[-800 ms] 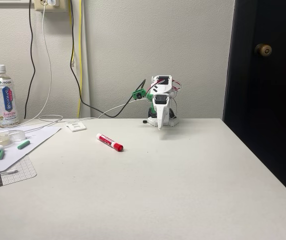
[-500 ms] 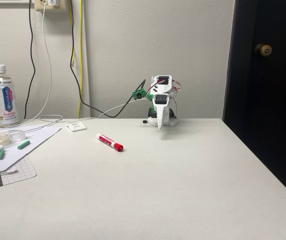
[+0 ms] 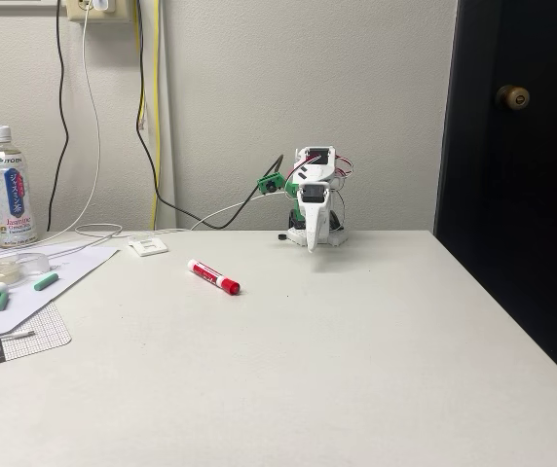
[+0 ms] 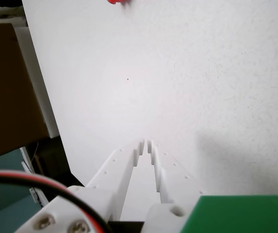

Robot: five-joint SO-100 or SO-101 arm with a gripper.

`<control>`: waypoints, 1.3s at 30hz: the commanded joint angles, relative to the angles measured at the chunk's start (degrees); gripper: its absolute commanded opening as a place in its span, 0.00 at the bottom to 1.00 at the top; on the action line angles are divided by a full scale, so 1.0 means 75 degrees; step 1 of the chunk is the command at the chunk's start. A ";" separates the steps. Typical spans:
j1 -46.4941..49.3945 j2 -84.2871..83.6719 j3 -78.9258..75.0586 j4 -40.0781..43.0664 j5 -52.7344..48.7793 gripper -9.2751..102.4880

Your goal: Pick up the red marker.

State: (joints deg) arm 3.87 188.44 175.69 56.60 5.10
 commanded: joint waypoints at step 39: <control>0.0000 0.0035 -0.1980 0.0902 0.0176 0.08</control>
State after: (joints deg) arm 3.52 188.35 165.67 62.58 6.59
